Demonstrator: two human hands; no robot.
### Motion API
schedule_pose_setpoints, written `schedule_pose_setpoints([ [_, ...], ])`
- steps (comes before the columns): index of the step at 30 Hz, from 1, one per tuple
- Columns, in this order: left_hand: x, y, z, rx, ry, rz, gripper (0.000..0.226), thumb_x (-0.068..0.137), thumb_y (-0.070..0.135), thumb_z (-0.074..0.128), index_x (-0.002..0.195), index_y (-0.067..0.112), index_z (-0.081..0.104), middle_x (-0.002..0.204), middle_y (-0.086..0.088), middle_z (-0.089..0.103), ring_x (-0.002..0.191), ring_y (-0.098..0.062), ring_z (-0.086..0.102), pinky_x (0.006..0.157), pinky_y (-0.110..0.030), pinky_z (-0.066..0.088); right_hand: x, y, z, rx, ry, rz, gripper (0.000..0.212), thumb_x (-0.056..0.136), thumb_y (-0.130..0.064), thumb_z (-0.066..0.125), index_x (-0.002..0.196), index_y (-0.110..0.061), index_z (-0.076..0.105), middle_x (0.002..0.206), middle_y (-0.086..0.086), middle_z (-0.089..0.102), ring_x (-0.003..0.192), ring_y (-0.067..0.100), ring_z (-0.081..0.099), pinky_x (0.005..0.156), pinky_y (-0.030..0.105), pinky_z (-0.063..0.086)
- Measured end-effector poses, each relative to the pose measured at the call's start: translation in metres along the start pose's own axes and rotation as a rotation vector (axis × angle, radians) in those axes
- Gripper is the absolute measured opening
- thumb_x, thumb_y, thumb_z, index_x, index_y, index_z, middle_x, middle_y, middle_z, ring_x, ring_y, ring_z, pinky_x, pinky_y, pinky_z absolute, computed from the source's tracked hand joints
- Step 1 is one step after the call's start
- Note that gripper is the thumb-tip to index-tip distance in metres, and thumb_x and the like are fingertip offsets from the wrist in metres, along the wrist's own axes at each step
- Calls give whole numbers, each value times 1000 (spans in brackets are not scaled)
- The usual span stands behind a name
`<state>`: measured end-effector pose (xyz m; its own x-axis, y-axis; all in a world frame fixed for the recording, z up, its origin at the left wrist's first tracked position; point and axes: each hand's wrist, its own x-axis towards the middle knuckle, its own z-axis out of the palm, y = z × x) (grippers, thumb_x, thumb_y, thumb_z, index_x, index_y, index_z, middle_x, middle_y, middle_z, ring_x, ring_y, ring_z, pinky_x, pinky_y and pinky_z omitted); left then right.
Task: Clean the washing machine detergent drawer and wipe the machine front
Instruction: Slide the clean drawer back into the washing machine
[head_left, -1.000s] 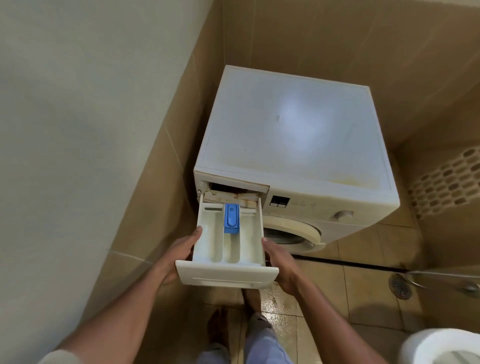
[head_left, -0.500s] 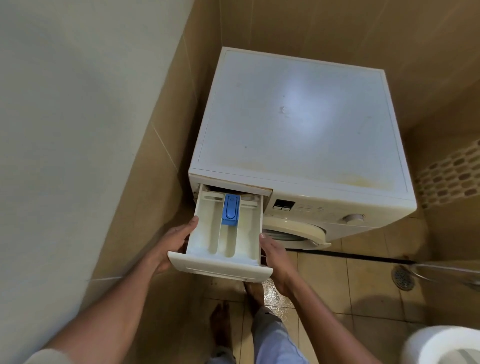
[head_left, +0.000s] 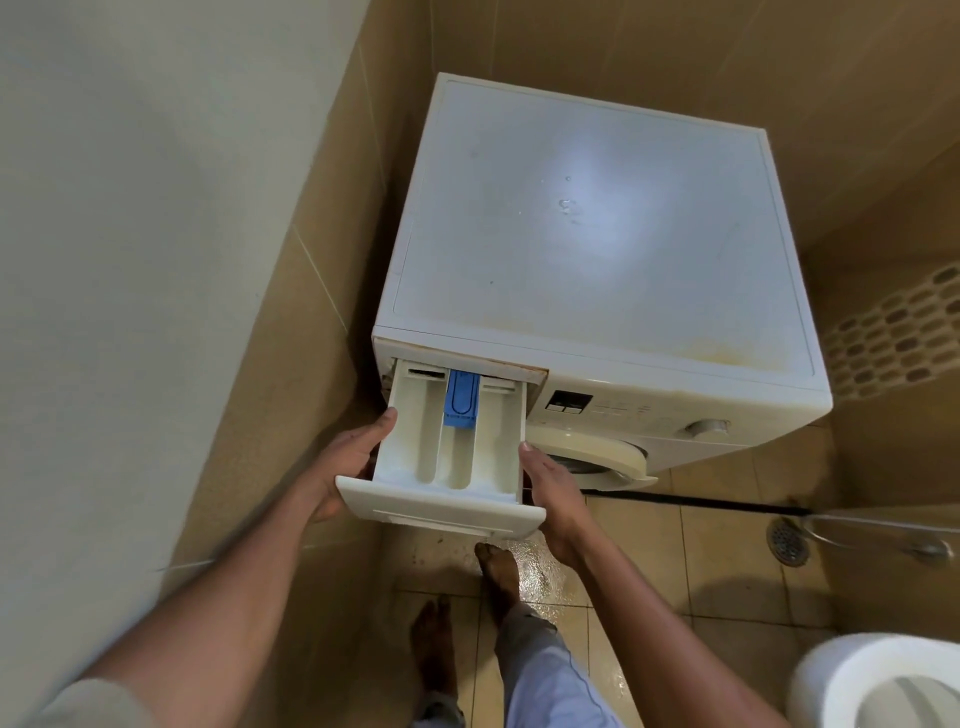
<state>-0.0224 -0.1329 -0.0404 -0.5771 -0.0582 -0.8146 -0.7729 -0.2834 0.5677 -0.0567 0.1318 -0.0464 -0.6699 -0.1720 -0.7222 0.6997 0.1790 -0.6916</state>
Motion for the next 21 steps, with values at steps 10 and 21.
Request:
schedule_pose_setpoints([
  [10, 26, 11, 0, 20, -7, 28, 48, 91, 58, 61, 118, 19, 71, 106, -7, 79, 93, -24, 77, 76, -37, 60, 24, -10, 2, -1, 21, -15, 54, 105, -42, 44, 152, -15, 41, 157, 2, 42, 143, 21, 40, 113, 36, 30],
  [21, 34, 14, -4, -30, -40, 31, 56, 82, 60, 68, 119, 18, 70, 110, -11, 77, 96, -30, 76, 71, -39, 61, 26, -18, 8, 59, 60, 25, 43, 106, -38, 44, 143, -19, 52, 134, -7, 59, 99, 3, 57, 91, 27, 44],
])
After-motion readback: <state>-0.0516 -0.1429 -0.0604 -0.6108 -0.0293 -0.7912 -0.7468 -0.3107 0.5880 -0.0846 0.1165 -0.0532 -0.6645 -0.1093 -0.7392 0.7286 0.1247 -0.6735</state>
